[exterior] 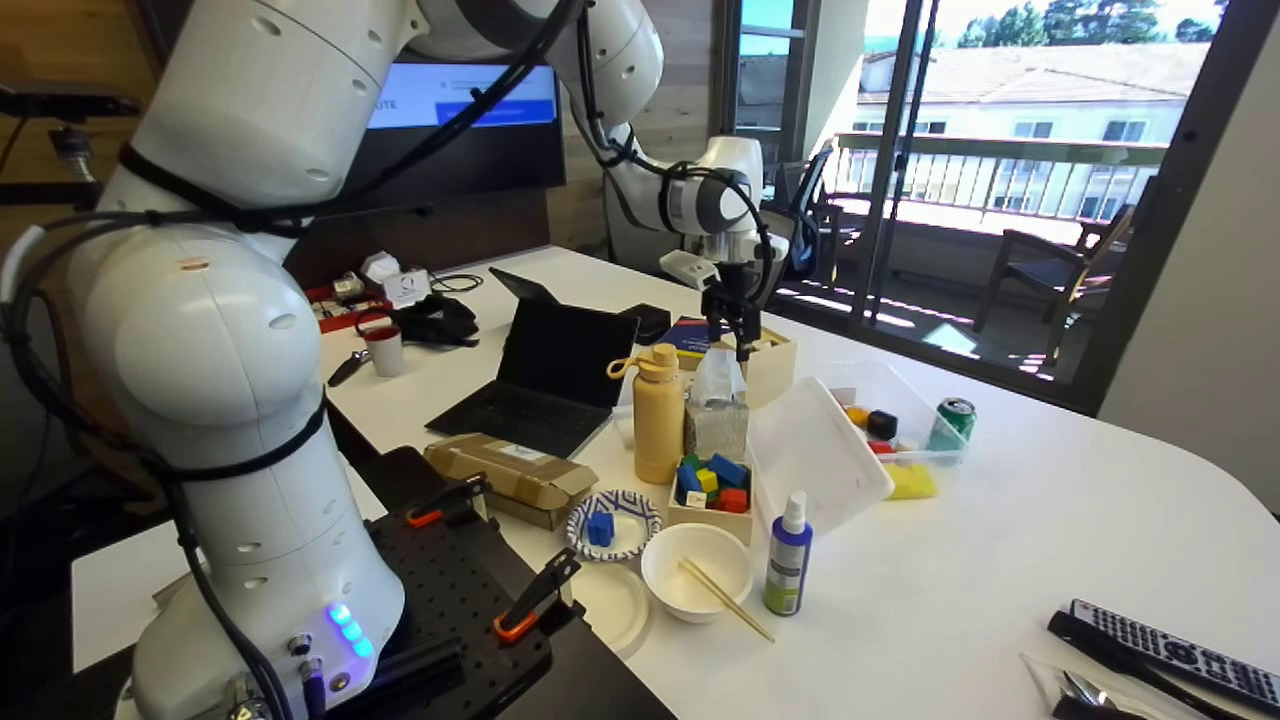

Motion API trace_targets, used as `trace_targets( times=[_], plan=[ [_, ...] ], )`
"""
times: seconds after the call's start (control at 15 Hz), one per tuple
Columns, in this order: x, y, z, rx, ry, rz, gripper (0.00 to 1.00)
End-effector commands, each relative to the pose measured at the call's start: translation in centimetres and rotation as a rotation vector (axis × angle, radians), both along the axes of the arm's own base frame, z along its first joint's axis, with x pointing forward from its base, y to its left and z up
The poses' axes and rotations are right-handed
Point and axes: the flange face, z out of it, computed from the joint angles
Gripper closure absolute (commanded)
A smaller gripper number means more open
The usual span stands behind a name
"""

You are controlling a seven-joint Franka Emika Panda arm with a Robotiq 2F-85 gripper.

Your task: Pick up a tissue and put it on the table

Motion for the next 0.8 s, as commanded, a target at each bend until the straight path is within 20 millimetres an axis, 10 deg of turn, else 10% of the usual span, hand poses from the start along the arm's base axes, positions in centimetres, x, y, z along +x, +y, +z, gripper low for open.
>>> trace_targets(
  times=[0.0,0.73],
  plan=[
    [0.26,0.03,-0.58,0.010,0.010,-0.011,0.25],
    [-0.35,0.61,-1.15,0.025,0.017,-0.017,1.00]
  ],
)
